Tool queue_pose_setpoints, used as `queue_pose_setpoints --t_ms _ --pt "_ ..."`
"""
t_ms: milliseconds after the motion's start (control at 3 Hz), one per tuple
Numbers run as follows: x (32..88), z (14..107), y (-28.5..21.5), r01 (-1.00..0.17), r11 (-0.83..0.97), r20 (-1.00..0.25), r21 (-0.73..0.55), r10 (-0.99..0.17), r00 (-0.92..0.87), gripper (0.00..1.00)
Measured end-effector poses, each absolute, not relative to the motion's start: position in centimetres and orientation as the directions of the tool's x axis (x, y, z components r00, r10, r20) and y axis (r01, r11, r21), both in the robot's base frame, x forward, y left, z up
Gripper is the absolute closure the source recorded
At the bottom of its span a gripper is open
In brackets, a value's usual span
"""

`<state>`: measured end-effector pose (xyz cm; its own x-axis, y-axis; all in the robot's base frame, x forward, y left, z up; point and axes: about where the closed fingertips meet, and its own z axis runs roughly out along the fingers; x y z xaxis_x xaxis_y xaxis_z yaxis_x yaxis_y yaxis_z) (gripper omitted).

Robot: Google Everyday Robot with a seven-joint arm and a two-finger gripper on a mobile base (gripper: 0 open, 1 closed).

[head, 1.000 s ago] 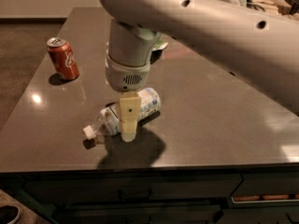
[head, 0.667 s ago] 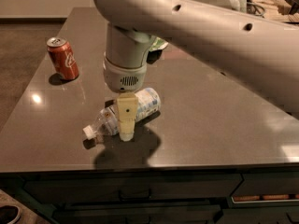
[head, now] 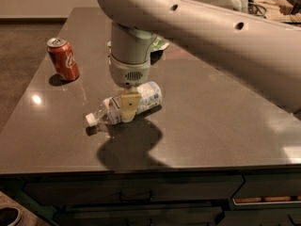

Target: Move blue plastic bottle near green jalapeno chip bag

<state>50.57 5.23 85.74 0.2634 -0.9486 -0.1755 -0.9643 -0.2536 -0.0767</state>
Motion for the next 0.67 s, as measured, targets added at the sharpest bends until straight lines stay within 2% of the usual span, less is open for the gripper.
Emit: queue_pose_setpoints --t_ms 667 --pt "55.1 87.3 4.8 -0.976 -0.188 -0.164 -0.105 -0.965 0.204 0.88"
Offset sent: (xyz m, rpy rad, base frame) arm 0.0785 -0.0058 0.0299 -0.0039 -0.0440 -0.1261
